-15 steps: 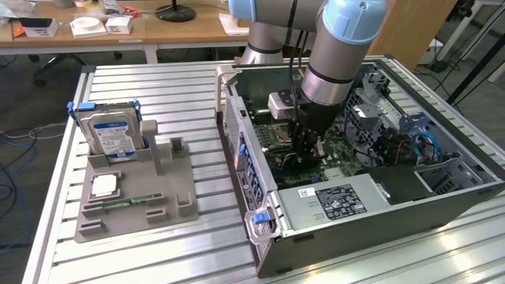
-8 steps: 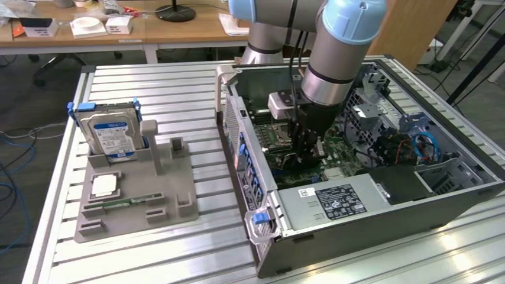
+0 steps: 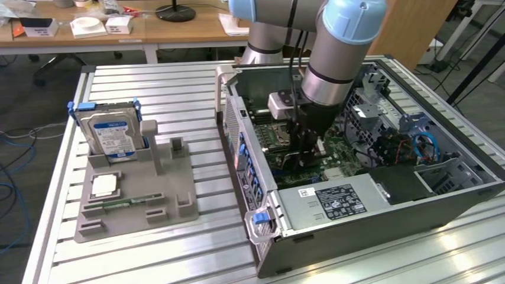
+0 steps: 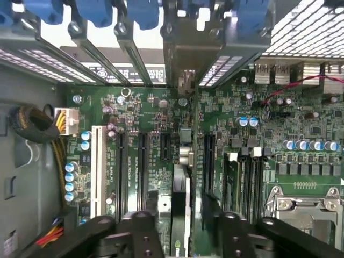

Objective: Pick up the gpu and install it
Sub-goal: 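Insert the gpu into the slot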

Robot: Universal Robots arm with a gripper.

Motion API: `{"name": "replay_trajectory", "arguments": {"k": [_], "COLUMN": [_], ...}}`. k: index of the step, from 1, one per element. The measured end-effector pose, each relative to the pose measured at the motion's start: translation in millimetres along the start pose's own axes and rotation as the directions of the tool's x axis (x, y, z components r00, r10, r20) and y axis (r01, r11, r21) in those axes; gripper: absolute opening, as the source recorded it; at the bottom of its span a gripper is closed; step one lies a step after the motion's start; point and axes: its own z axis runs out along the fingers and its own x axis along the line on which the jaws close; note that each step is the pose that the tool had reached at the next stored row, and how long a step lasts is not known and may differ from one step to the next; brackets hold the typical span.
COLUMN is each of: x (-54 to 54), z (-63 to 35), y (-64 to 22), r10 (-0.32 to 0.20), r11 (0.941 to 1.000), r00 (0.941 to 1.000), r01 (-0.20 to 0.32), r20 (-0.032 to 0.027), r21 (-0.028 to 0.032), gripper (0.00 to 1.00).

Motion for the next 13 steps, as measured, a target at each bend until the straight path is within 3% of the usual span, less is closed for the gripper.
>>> {"name": "replay_trajectory", "arguments": {"k": [1,2,7,11,13], "x": [0.0,0.0,0.0,0.0,0.0], "z": [-3.6,-7.2,-29.0,-30.9,-30.9], "y": [0.1,0.3,1.1,1.2,1.2], "r10": [0.000,0.000,0.000,0.000,0.000], "r11": [1.0000,1.0000,1.0000,1.0000,1.0000], "r00": [1.0000,1.0000,1.0000,1.0000,1.0000], "r01": [0.000,0.000,0.000,0.000,0.000], "r20": [0.0000,0.0000,0.0000,0.0001,0.0002], "r21": [0.0000,0.0000,0.0000,0.0000,0.0000], "gripper": [0.45,0.51,0.51,0.50,0.38]}}
